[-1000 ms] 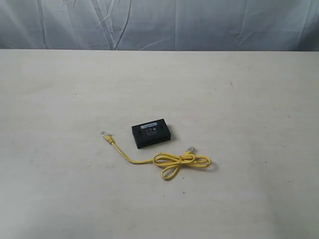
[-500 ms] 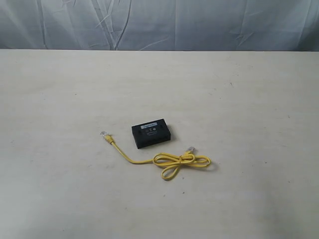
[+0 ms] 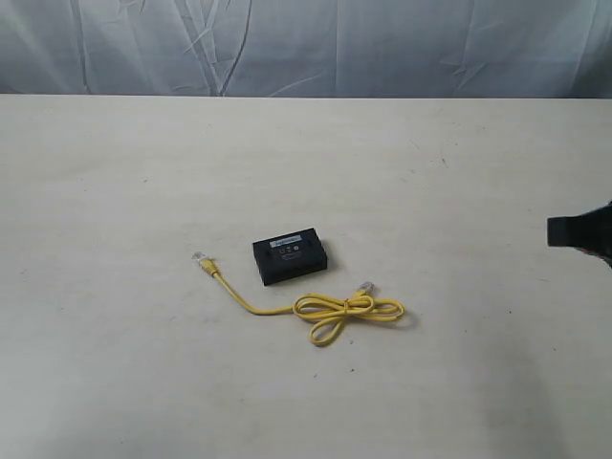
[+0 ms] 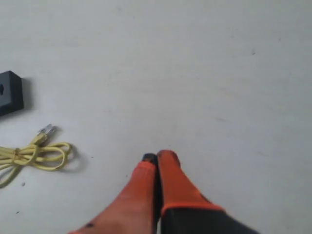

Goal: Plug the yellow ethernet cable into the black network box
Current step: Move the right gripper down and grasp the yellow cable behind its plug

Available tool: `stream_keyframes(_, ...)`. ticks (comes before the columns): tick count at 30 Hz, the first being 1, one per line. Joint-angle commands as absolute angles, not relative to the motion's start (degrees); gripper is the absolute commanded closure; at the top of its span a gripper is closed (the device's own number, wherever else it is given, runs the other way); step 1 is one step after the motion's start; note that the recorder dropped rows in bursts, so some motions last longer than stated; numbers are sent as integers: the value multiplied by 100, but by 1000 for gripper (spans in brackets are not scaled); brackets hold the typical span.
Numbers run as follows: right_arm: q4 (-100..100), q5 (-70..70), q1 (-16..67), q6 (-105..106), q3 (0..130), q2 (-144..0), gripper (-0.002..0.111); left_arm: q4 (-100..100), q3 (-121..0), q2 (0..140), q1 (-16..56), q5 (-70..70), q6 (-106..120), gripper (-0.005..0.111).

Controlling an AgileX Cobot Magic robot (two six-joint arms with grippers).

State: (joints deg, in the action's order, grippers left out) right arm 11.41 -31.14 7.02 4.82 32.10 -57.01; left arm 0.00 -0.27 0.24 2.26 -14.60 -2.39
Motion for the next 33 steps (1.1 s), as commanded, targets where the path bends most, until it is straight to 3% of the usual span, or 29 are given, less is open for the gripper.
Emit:
stream_keyframes(1,1539,-3363,1052,656,3667,-6307,108,0,0,0,239,-1379,-249,107)
stream_keyframes(17,1746,-3997,4348,754,6234,-9678,108,0,0,0,239,-1379,-249,107)
stream_keyframes(24,686,-4497,5080,262,7859,-11147,107,0,0,0,239,-1379,-249,107)
stream_keyframes(33,360,-4702,5208,131,9288,-12380,85,0,0,0,239,-1379,-249,107)
